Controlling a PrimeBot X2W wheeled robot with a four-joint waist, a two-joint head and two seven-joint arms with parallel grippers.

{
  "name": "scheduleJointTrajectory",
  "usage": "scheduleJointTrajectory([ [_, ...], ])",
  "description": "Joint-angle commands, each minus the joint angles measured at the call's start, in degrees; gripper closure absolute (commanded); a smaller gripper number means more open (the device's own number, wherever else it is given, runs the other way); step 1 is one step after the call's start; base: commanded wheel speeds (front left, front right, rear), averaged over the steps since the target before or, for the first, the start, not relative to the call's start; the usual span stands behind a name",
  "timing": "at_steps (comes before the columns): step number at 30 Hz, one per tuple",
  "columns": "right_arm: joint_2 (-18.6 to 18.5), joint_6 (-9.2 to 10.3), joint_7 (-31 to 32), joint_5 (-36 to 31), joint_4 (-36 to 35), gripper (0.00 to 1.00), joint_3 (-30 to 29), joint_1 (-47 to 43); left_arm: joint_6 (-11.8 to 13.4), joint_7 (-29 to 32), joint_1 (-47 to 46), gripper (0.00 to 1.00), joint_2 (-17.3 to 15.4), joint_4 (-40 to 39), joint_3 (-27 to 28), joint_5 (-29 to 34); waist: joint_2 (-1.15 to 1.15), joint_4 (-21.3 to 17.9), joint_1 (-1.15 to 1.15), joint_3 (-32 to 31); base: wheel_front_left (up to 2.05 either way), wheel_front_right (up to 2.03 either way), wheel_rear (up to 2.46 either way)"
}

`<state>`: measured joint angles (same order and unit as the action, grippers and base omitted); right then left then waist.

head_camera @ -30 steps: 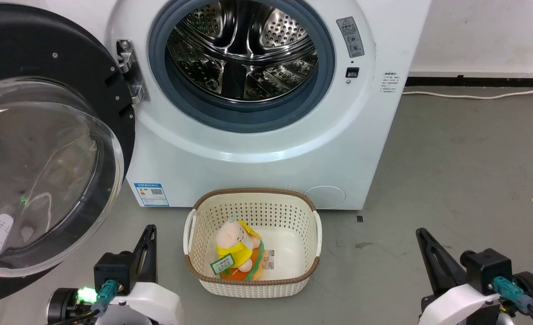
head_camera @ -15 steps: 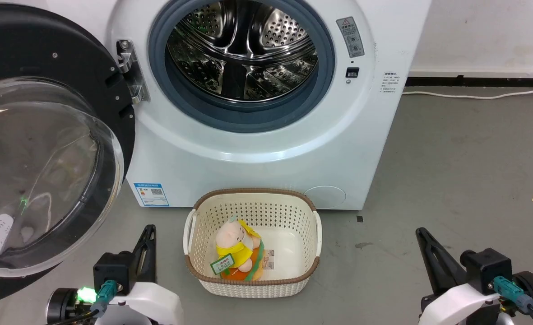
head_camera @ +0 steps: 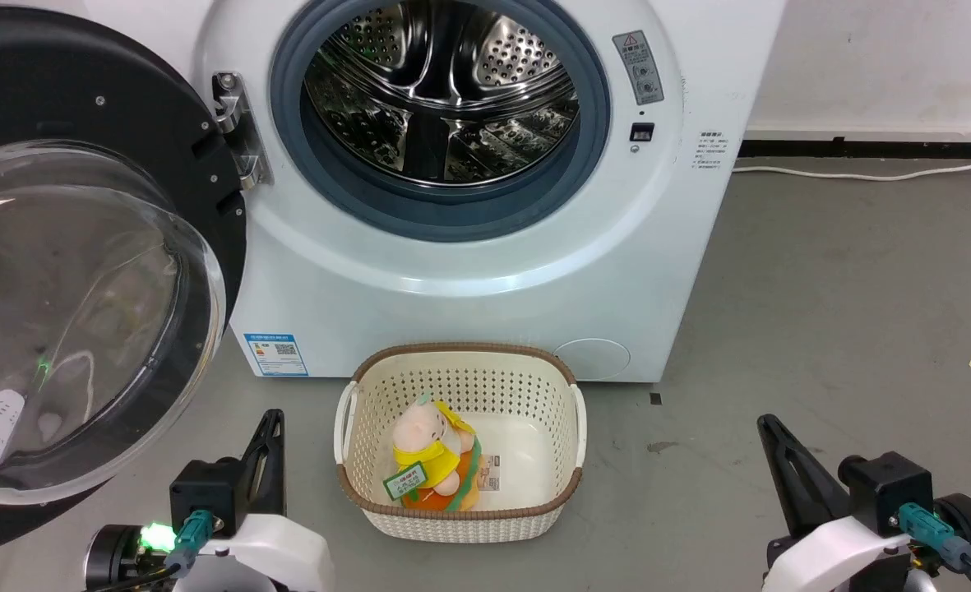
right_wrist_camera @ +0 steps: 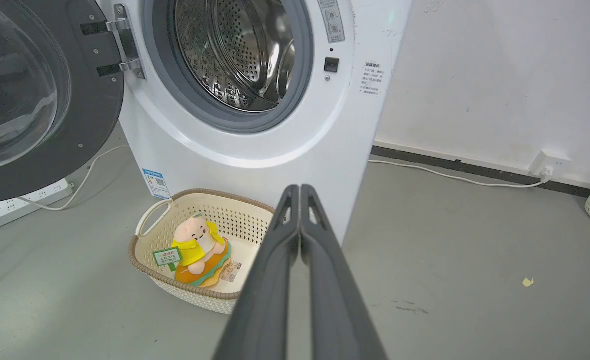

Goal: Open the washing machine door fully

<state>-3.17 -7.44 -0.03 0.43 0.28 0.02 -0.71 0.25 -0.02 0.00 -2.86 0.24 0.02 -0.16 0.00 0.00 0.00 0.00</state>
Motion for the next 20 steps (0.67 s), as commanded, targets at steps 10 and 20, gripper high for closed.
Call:
scheduleJointTrajectory([
  [10,0.3,-0.05,0.0,-0.4,-0.3,1.0,0.0,0.7,-0.2,0.0,0.0,1.0,0.0,-0.2,0.0,0.2,0.0,0.0,0.0,0.0,0.0,0.0,0.0],
  [20,0.3,-0.05,0.0,-0.4,-0.3,1.0,0.0,0.7,-0.2,0.0,0.0,1.0,0.0,-0.2,0.0,0.2,0.0,0.0,0.0,0.0,0.0,0.0,0.0],
])
